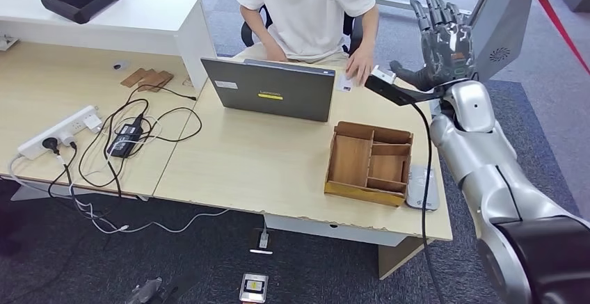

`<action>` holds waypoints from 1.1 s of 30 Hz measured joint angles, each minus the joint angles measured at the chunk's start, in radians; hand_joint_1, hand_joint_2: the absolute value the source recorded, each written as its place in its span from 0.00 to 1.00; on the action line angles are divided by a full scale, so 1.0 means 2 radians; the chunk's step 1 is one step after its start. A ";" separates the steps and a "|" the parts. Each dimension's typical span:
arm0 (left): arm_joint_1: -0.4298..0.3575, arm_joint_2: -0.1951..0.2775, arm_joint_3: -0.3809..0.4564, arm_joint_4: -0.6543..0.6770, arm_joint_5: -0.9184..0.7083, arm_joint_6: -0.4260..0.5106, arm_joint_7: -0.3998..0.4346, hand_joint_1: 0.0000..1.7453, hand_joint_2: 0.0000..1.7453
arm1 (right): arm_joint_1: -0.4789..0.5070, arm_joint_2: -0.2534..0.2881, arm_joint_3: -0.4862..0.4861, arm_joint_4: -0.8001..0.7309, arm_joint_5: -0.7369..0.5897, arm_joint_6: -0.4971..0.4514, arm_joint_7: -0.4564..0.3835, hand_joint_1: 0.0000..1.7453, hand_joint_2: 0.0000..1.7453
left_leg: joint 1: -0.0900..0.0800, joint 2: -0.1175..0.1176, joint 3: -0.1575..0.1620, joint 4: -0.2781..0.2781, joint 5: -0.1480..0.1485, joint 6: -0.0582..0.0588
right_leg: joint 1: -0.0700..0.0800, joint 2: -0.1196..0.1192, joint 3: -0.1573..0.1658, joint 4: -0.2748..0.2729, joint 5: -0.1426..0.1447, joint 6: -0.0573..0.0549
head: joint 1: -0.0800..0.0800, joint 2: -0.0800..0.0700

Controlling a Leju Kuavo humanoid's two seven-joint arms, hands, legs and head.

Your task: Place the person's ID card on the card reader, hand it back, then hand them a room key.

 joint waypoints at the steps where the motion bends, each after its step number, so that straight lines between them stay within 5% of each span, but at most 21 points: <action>1: 0.002 0.001 0.000 0.000 0.003 0.002 -0.001 0.00 0.00 | 0.003 -0.009 -0.007 -0.009 0.005 -0.002 -0.011 0.00 1.00 | 0.000 0.000 0.000 0.000 0.000 0.000 | 0.000 0.000 0.000 0.000 0.000 0.000 | 0.000 0.000; 10: 0.028 0.008 0.003 0.000 0.039 0.026 -0.011 0.00 0.00 | 0.055 -0.065 -0.133 -0.083 -0.011 -0.003 -0.142 0.00 1.00 | 0.000 0.000 0.000 0.000 0.000 0.000 | 0.000 0.000 0.000 0.000 0.000 0.000 | 0.000 0.000; 15: 0.043 0.011 0.011 0.001 0.058 0.039 -0.021 0.00 0.00 | 0.077 -0.055 -0.202 -0.080 -0.176 0.023 -0.182 0.00 1.00 | 0.000 0.000 0.000 0.000 0.000 0.000 | 0.001 0.000 0.000 0.000 0.000 0.000 | 0.000 0.000; 22: 0.052 0.012 0.019 0.001 0.066 0.044 -0.027 0.00 0.00 | 0.134 -0.018 -0.226 -0.086 -0.459 0.150 -0.122 0.00 1.00 | 0.001 0.000 0.000 0.000 0.000 0.000 | 0.001 0.000 0.000 0.000 0.000 0.000 | 0.000 0.000; 33: 0.053 0.012 0.023 0.001 0.059 0.044 -0.021 0.00 0.00 | 0.236 -0.004 -0.204 -0.179 -0.669 0.195 -0.063 0.00 1.00 | 0.001 0.000 0.000 0.000 0.000 0.000 | 0.001 0.000 0.000 0.000 0.000 0.000 | 0.000 0.000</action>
